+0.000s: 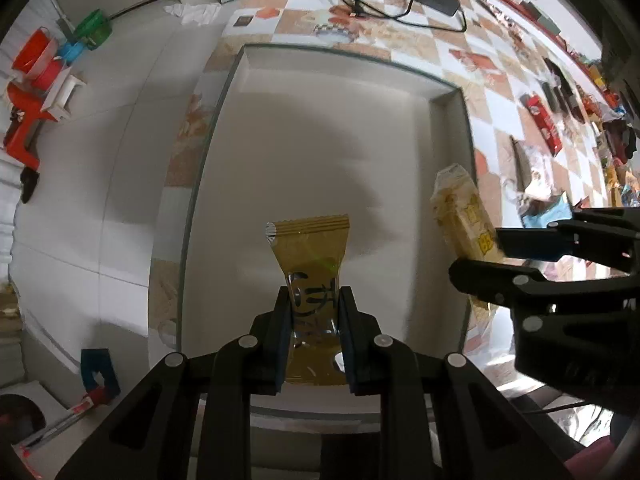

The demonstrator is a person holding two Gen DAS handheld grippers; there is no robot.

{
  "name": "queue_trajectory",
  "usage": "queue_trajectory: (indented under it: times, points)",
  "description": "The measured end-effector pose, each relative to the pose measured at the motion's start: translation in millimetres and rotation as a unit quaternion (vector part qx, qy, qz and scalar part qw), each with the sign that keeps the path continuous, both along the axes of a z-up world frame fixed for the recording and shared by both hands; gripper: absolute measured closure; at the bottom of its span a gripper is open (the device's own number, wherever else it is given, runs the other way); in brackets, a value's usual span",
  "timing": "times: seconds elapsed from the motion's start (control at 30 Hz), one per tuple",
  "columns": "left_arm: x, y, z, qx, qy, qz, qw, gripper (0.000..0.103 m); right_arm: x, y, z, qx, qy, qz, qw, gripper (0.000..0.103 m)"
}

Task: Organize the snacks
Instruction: 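Carry both snacks into the white tray and open both tools, then move both tools back over the snack pile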

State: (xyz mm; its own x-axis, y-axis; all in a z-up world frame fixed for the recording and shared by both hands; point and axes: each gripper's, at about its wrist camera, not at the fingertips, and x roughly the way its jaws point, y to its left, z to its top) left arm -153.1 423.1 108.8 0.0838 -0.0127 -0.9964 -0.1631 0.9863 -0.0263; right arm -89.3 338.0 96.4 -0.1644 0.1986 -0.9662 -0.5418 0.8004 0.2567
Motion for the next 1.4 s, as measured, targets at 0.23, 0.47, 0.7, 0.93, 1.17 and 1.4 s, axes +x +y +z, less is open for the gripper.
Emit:
queue_trajectory:
  times: [0.23,0.47,0.7,0.93,1.17,1.4]
  points:
    - [-6.4,2.6,-11.8,0.005,0.017,-0.004,0.9998,0.079,-3.6,12.0,-18.1,-0.006,0.026,-0.001,1.0,0.064]
    - [-6.9,-3.2,-13.8,0.013,0.02,-0.009,0.9997,0.054,-5.5,16.1,-22.3,-0.009,0.036,0.0,0.999,0.056]
    - [-4.8,-9.2,-4.8,0.025,0.009,-0.009,0.9996,0.029,-4.5,6.1,-15.0,-0.012,0.019,-0.018,1.0,0.022]
    - [12.1,-37.9,2.9,0.03,0.004,-0.055,0.998,0.025,4.9,-38.1,-17.4,-0.034,0.014,-0.074,0.997,0.001]
    - [34.1,-81.0,12.5,0.014,-0.009,-0.123,0.9923,0.024,16.5,-110.0,-23.6,-0.055,0.026,-0.16,0.985,0.0]
    - [52.4,-127.9,15.0,-0.002,-0.008,-0.168,0.9857,0.024,8.9,-185.1,-38.5,-0.086,0.045,-0.237,0.967,0.0]
